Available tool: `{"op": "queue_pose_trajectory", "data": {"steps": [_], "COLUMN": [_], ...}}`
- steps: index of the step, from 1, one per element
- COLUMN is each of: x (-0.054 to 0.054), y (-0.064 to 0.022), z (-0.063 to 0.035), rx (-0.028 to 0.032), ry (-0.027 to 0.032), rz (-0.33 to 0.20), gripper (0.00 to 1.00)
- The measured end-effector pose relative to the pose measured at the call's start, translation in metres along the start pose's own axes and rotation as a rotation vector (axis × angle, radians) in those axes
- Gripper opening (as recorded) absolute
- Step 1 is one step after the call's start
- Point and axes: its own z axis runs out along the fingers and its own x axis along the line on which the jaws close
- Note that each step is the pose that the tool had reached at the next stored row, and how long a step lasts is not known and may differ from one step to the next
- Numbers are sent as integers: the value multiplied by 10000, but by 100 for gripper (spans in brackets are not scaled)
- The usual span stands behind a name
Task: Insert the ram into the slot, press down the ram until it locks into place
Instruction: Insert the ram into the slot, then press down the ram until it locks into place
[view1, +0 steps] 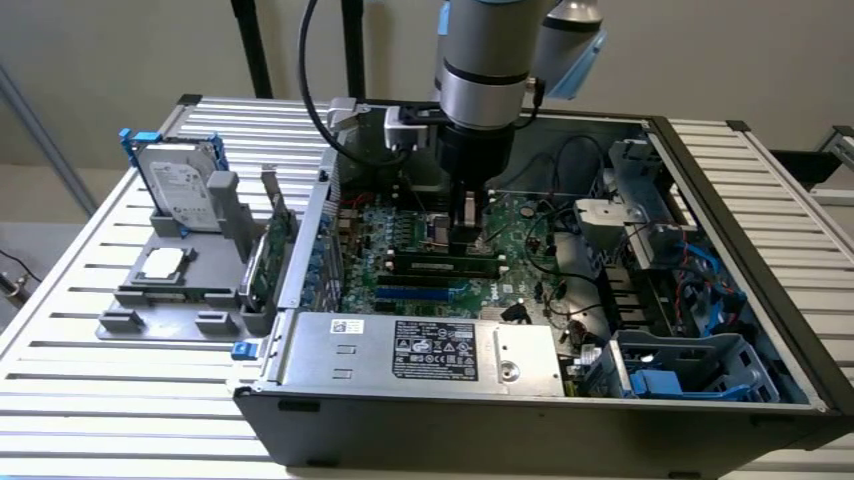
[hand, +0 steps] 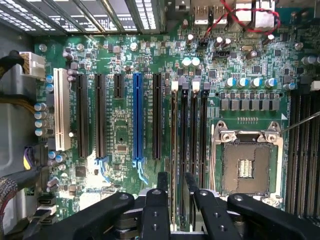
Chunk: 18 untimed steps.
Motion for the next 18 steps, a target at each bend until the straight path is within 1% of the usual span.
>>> {"op": "queue_pose_trajectory", "data": {"steps": [3, 4, 5, 6, 7, 18], "x": [0, 0, 0, 1, 1, 1], "y": [14, 14, 14, 14, 14, 15], "z": [-3, -4, -4, -5, -5, -5], "rx": [1, 1, 0, 0, 0, 1], "ry": [-5, -4, -4, -2, -2, -2], "rz": [1, 0, 0, 0, 0, -1], "gripper": [25, 18, 18, 12, 11, 11]}}
